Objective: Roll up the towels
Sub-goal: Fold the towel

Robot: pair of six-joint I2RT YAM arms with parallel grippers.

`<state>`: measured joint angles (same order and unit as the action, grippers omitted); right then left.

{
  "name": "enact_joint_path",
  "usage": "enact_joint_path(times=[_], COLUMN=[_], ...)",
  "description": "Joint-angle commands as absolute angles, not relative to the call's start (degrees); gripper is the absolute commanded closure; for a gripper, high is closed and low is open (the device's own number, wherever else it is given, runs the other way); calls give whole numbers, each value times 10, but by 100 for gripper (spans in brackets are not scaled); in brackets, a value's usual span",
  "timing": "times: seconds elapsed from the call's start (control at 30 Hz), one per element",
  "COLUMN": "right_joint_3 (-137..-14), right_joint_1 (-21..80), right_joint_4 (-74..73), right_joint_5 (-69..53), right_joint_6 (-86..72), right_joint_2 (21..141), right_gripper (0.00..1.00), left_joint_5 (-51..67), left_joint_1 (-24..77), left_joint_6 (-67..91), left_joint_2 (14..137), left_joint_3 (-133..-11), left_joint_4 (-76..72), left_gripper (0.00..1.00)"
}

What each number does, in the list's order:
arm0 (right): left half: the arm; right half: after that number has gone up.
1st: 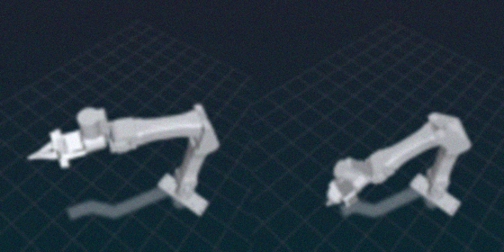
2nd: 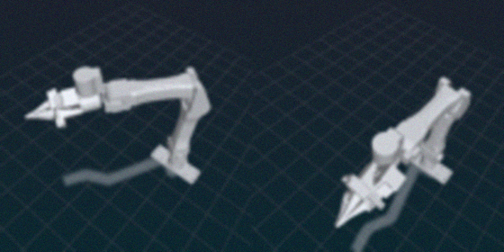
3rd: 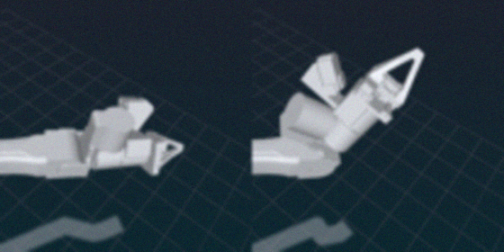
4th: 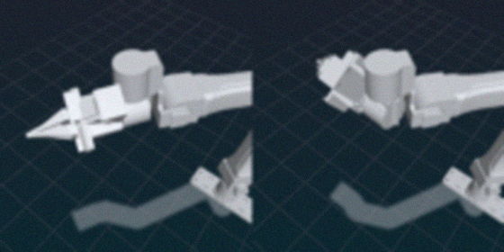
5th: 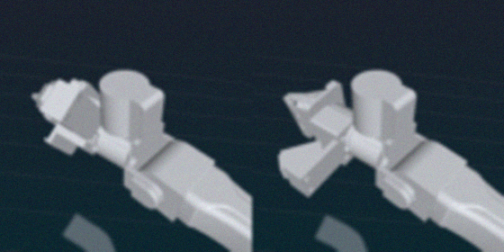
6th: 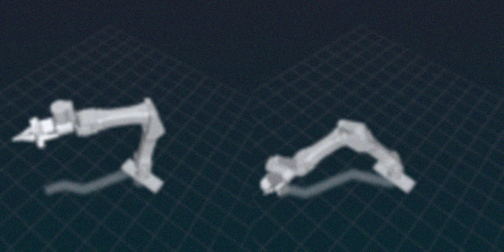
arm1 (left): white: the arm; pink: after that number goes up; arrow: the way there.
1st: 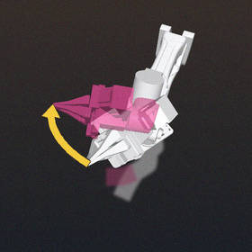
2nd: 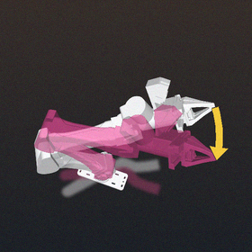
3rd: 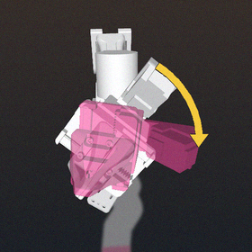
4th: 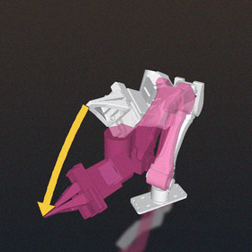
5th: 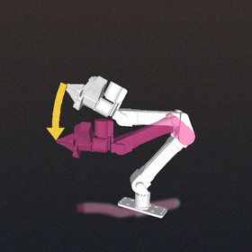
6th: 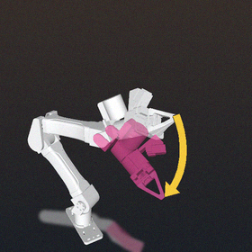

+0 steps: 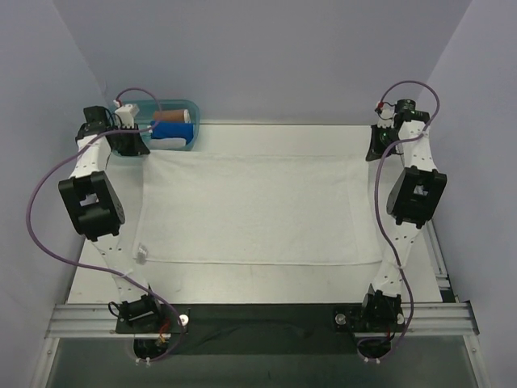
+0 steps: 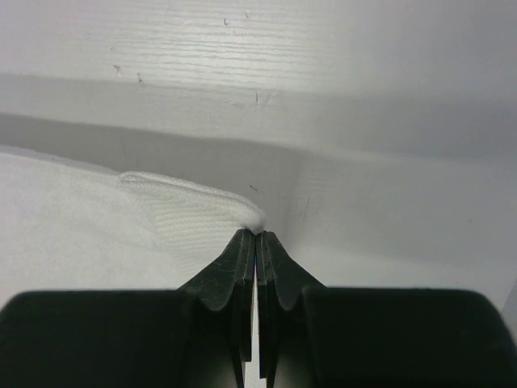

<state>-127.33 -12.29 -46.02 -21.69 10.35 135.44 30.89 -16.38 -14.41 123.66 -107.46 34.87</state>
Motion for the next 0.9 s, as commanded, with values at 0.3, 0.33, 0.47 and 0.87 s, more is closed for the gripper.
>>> enact_joint_path(times=[0.3,0.33,0.47,0.87], right_joint_3=[-1097,-1080,-1006,-849], right_joint_1=[-147,-149,-153,-145], right_joint_4=[-467,-467,-468,-463], right_joint_5=[-230,-229,-215,-151], right_joint_6=[178,191,225,274], right_joint_2=[1148,1142,1116,1103], right_gripper=[100,100,100,100], left_joint_5=[403,403,404,318], left_joint_1=[-228,-231,-250,-256], left_joint_6=[-243,-257,-323,-392], left_joint_2=[1086,1085,1071,1080], left_joint_3=[-947,-943,-930,-760], left_joint_4=[416,430,496,581], left_gripper=[100,100,100,100])
